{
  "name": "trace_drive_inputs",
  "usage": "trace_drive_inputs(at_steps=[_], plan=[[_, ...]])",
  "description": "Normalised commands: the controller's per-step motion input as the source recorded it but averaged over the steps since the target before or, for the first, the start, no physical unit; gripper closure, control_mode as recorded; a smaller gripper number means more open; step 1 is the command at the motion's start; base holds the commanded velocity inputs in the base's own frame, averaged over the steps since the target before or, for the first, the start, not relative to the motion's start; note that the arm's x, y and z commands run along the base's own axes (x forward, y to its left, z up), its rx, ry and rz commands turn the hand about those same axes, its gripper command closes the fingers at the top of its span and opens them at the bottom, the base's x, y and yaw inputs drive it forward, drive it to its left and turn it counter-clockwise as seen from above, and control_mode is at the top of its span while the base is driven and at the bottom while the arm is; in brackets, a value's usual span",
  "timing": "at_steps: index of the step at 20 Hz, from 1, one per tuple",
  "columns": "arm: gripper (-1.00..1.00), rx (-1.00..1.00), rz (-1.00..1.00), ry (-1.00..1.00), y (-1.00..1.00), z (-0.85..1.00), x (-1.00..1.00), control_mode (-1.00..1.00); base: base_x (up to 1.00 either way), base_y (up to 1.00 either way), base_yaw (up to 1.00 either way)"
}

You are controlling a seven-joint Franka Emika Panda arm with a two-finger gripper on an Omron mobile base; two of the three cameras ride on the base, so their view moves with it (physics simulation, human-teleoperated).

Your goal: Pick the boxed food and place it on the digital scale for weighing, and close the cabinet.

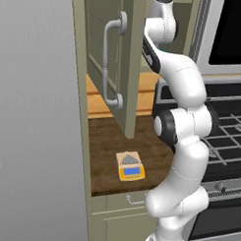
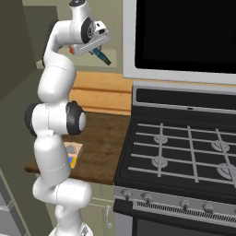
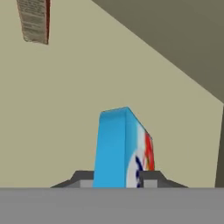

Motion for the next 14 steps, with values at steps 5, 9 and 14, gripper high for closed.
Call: trace_drive_inputs(at_steps=[5, 9, 14], plan=[[1.0, -0.02, 0.0, -0.32, 0.0, -0.08, -0.36, -1.0, 0.0, 0.0, 0.0], [1.0, -0.03, 0.0, -0.63, 0.23, -0.07, -1.0, -1.0, 0.0, 0.0, 0.0], [1.0, 0.01, 0.0, -0.69, 0.09, -0.21, -1.0, -1.0, 0.0, 0.0, 0.0]])
